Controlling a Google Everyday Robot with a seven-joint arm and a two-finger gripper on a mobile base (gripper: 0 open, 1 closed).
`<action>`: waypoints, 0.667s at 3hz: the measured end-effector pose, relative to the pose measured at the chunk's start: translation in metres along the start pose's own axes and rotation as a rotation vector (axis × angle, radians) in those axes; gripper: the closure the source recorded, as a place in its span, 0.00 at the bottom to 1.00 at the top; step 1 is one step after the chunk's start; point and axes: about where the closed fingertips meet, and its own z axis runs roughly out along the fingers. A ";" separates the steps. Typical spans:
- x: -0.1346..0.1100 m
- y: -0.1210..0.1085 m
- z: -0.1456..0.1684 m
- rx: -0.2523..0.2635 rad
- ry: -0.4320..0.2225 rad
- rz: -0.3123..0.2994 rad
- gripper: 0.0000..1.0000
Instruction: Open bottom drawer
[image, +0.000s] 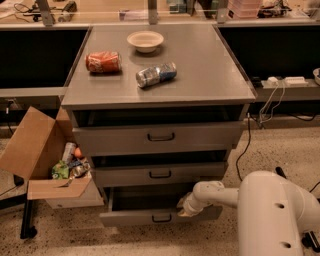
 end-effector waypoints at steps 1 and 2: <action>-0.009 0.020 -0.019 -0.005 -0.004 0.006 0.95; -0.009 0.025 -0.020 -0.006 -0.005 0.007 0.00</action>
Offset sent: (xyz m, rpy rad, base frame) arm -0.0232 0.0000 0.0172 0.0046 0.0073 -0.0034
